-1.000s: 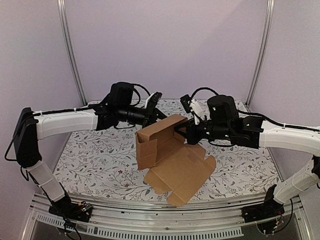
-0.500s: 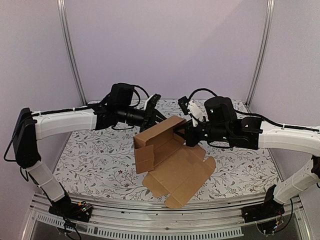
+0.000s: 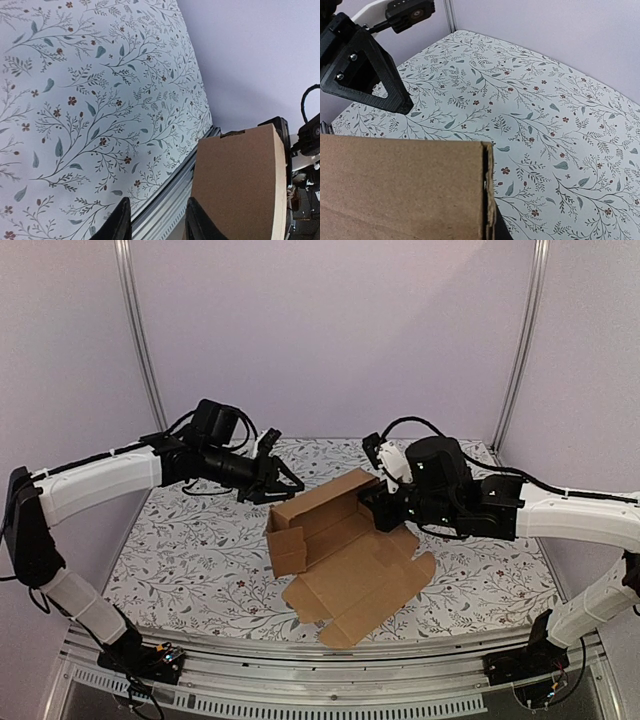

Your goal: Fold the paper box

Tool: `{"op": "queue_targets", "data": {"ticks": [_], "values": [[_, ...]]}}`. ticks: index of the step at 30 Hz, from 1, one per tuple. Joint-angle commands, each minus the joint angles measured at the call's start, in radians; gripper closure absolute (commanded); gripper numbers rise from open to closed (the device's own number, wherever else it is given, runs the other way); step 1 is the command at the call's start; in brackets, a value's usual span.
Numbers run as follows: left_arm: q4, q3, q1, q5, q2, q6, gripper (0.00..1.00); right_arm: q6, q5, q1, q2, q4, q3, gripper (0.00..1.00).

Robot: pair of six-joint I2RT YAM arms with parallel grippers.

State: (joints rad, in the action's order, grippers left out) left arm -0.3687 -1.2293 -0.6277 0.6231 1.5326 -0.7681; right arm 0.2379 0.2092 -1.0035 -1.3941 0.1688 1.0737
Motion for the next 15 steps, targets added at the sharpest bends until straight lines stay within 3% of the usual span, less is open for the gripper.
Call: {"op": "queue_targets", "data": {"ticks": [1,8,15], "values": [[-0.186,-0.015,0.018,-0.14,-0.051,0.087,0.63,0.014,0.164,-0.002,-0.011,0.05,0.013,1.0],[-0.253,0.088,-0.002,-0.265,-0.161,0.09,0.63,0.068,0.33,0.016,-0.07,0.081,0.039,1.0],[-0.193,0.133,-0.091,-0.31,-0.193,0.093,0.63,0.149,0.348,0.046,-0.142,0.108,0.078,1.0]]}}
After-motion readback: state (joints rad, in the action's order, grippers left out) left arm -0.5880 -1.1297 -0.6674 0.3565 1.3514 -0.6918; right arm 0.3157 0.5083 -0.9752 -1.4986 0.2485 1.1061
